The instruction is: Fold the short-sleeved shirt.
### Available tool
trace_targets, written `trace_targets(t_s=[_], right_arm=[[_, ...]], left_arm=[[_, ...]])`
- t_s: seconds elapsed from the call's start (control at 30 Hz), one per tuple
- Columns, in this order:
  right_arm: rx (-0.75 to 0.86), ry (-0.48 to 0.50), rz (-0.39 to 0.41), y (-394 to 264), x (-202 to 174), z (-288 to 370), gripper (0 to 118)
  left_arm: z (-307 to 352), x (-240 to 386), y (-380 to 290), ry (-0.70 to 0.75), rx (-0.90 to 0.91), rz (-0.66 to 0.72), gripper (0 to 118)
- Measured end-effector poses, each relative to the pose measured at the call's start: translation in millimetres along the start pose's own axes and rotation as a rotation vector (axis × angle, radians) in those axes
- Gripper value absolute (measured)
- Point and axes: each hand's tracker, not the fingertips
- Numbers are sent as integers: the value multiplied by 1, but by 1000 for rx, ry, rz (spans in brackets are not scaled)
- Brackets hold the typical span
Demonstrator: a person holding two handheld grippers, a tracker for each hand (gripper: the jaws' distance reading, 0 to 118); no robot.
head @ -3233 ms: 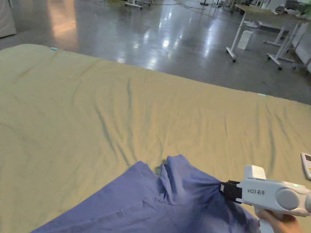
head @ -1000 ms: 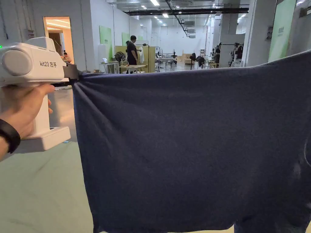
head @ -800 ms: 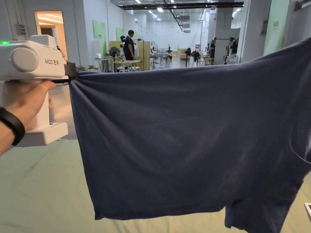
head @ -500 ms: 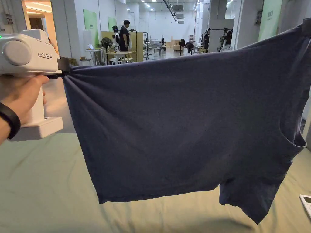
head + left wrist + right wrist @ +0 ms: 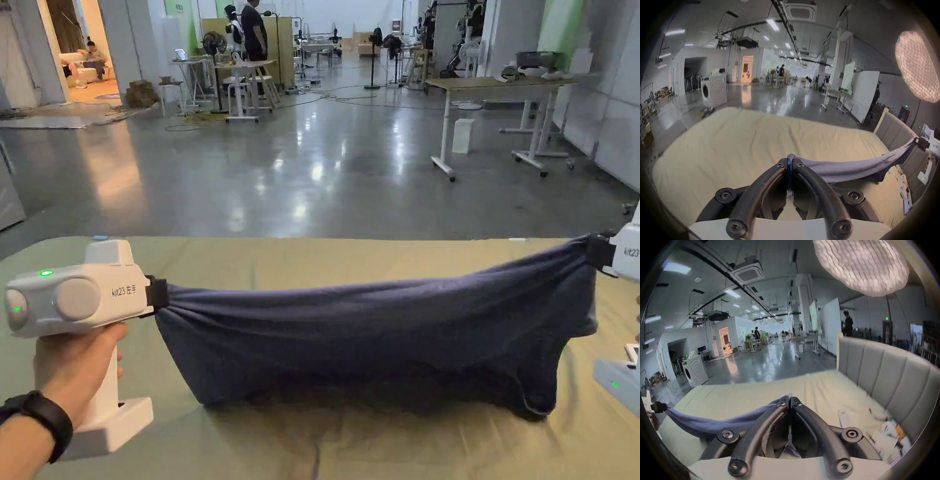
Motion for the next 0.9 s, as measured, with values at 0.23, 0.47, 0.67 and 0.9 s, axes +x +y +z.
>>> trace_targets(t_s=[0.23,0.47,0.67,0.9], right_arm=[[-113,20,39,-136,35,67,2],[-244,20,63,-241,62,147,2],[-266,-13,-46,-287,85,223,2],[-314,-29,-63,-314,90,285,2]], left_arm=[[29,-34,-131,-48,-77,80,7],[66,-59,-249,-64,-152,45,7],[126,-74,-297,-63,-122,82,7],[181,-83,-336,-78,-148,71,7]])
